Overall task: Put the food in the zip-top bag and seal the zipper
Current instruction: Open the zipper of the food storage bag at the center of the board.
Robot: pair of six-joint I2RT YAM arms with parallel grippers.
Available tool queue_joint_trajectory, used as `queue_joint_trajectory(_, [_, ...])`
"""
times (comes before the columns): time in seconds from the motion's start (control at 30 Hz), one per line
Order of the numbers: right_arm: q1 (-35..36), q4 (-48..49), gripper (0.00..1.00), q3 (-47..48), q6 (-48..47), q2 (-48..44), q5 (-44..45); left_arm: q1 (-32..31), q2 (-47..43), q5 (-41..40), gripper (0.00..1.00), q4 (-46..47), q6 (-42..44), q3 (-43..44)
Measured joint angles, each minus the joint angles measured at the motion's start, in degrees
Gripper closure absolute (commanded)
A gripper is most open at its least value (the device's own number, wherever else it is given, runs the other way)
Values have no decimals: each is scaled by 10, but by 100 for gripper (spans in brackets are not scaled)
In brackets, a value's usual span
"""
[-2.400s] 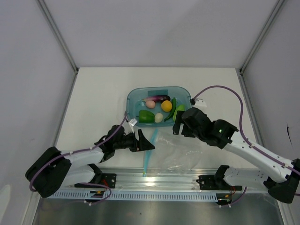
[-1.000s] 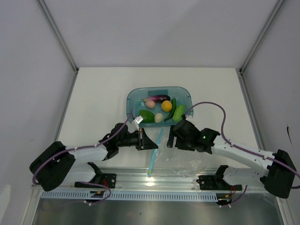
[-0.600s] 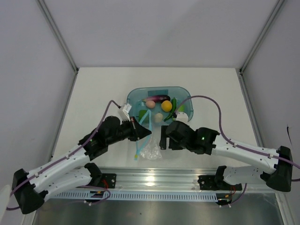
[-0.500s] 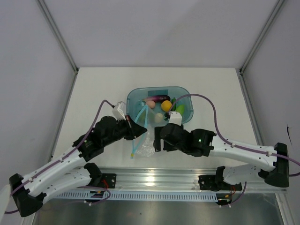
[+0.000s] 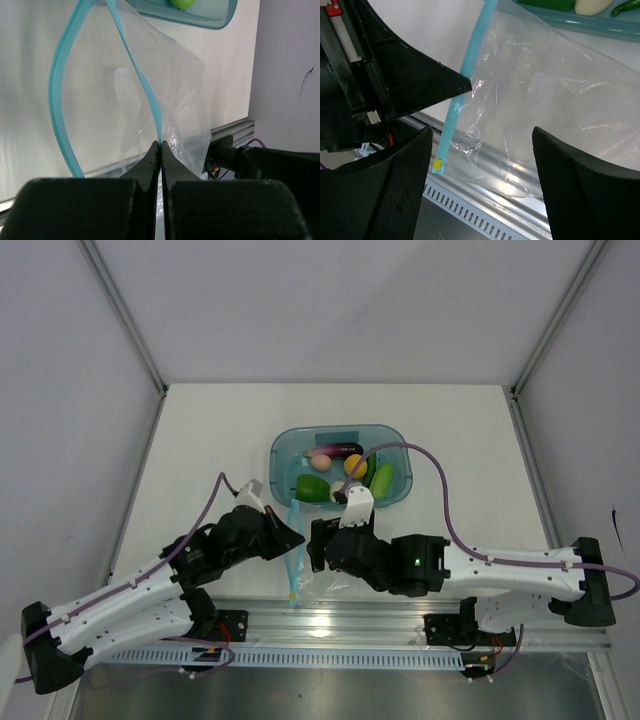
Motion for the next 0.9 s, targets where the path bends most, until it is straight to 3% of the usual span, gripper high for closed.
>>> queue_joint_trajectory(0.2, [49, 29, 21, -17, -2, 19, 59, -16, -3, -20, 99, -9, -41, 5])
queue_joint_trajectory(0.57, [82, 35, 16, -5, -1, 136, 117, -18, 5, -18, 100, -13, -78, 12])
queue_joint_trajectory(0.9, [93, 101, 18, -33, -5, 133, 163, -19, -10, 0, 99, -13, -106, 12])
